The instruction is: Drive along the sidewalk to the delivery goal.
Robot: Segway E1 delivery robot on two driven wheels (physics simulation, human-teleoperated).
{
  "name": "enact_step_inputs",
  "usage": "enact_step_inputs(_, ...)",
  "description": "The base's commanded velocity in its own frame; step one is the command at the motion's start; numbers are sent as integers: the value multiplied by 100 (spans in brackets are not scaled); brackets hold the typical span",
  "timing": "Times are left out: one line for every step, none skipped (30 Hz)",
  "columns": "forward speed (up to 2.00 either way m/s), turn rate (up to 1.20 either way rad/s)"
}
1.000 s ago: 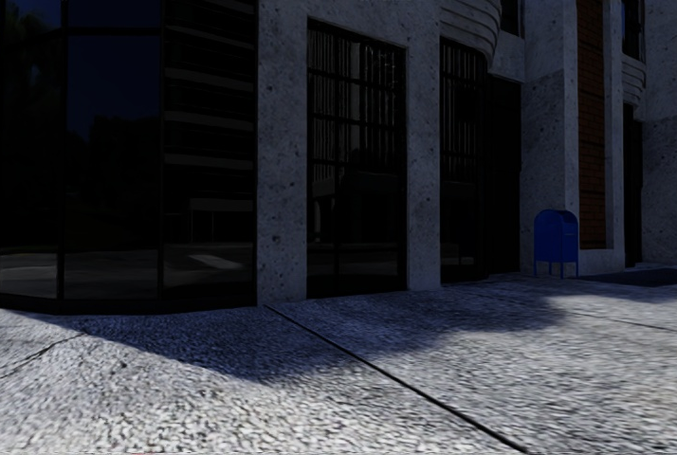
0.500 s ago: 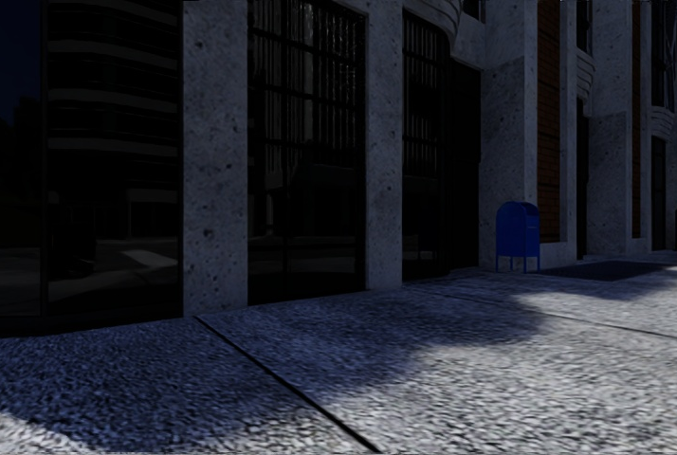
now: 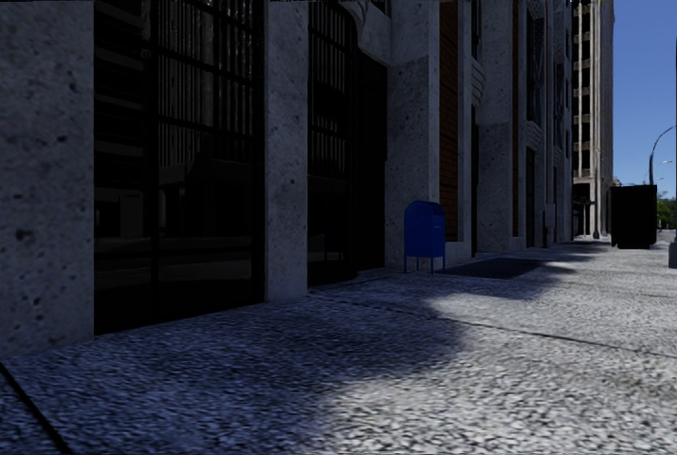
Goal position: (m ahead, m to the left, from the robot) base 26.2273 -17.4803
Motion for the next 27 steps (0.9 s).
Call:
enact_step_inputs(134,-64)
enact_step_inputs(134,-64)
enact_step_inputs(134,-64)
enact_step_inputs(134,-64)
enact_step_inputs(134,-64)
enact_step_inputs(134,-64)
enact_step_inputs(134,-64)
enact_step_inputs(134,-62)
enact_step_inputs(134,-62)
enact_step_inputs(134,-62)
enact_step_inputs(134,-62)
enact_step_inputs(134,-61)
enact_step_inputs(134,-56)
enact_step_inputs(134,-50)
enact_step_inputs(134,-50)
enact_step_inputs(134,-47)
enact_step_inputs(134,-46)
enact_step_inputs(134,-45)
enact_step_inputs(134,-45)
enact_step_inputs(134,-45)
enact_step_inputs(134,-45)
enact_step_inputs(134,-45)
enact_step_inputs(134,-45)
enact_step_inputs(134,-45)
enact_step_inputs(134,-45)
enact_step_inputs(134,-45)
enact_step_inputs(134,-45)
